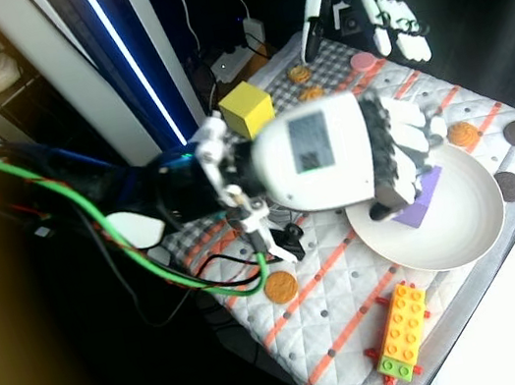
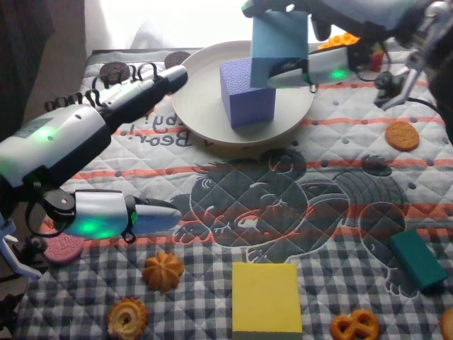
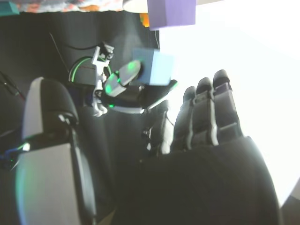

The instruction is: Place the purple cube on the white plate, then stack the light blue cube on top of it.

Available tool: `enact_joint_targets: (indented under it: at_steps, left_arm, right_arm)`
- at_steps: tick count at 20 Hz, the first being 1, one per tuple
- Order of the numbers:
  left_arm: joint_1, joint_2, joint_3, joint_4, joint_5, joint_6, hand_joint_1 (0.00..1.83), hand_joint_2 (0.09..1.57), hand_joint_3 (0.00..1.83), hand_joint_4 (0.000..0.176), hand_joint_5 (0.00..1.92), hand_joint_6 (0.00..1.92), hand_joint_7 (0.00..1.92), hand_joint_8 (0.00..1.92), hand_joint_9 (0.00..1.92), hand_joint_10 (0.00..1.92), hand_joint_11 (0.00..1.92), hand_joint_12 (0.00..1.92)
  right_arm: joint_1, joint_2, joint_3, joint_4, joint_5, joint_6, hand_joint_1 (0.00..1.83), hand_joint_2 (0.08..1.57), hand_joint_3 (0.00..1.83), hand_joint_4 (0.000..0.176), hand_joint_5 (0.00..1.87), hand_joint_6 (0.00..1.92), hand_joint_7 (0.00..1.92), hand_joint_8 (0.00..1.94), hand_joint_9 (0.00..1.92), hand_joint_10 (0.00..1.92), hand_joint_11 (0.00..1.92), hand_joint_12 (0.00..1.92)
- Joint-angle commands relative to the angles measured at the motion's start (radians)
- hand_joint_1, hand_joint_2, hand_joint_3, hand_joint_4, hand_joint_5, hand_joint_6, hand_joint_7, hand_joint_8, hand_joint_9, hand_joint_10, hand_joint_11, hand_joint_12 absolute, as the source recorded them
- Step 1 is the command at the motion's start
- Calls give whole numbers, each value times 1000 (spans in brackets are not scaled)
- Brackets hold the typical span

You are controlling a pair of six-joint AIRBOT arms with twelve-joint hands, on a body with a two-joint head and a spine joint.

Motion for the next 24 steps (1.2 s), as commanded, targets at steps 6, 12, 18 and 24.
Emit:
enact_joint_targets:
  at_steps: [6,12,18,24]
  left_arm:
    - [-18,-13,16,7,-94,-14,875,880,0,176,0,0,0,0,0,0,0,0]
    - [-19,-17,22,8,-80,-25,902,875,0,176,0,0,0,0,0,0,0,0]
    - [-19,-28,31,9,-74,-36,873,875,0,176,0,0,0,0,0,0,0,0]
    - [-19,-29,31,9,-74,-41,885,882,2,176,0,0,0,0,0,0,0,0]
  right_arm:
    - [23,-54,67,35,42,2,1246,1093,0,0,923,1037,1167,716,1437,15,1136,853]
    - [30,-71,74,34,42,4,1249,1097,0,0,900,1065,1176,705,1422,2,1073,847]
    - [36,-89,84,35,42,4,1258,1092,0,0,900,1038,1199,691,1437,6,1050,952]
    - [35,-90,89,35,33,4,1245,1128,2,0,844,1055,1071,971,1263,1,729,1262]
